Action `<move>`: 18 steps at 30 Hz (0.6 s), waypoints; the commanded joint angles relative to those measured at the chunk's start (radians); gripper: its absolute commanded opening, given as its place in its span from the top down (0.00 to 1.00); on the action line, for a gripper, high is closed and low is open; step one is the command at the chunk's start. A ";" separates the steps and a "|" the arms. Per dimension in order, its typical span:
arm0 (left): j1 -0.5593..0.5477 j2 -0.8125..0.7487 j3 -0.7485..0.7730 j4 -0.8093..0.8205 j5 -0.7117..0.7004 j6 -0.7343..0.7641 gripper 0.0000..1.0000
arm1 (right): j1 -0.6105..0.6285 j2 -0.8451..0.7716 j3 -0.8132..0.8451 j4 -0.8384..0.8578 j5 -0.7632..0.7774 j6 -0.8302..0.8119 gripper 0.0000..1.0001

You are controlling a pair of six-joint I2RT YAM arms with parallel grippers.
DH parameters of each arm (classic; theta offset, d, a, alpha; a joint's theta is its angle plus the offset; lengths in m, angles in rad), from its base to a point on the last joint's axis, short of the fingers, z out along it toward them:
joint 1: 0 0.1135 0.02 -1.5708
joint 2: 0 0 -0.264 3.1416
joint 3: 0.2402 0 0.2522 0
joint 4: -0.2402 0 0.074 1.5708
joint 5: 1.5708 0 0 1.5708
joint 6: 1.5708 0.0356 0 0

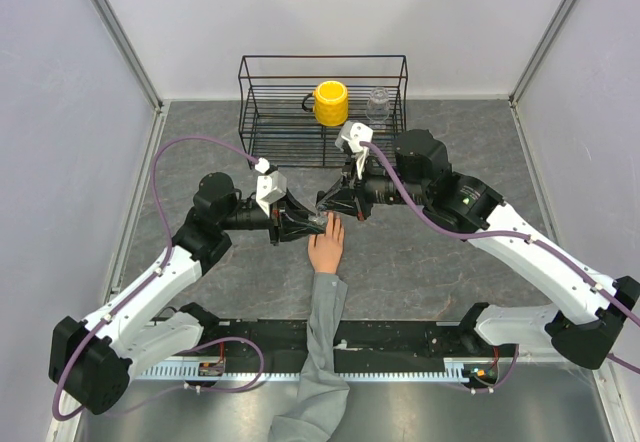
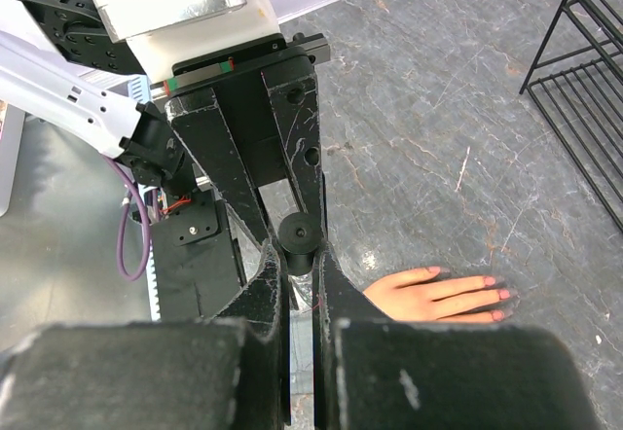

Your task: Paint the nails

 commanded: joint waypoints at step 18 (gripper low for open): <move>-0.006 -0.037 -0.012 0.061 0.005 0.025 0.98 | 0.023 -0.011 0.015 0.002 0.028 -0.026 1.00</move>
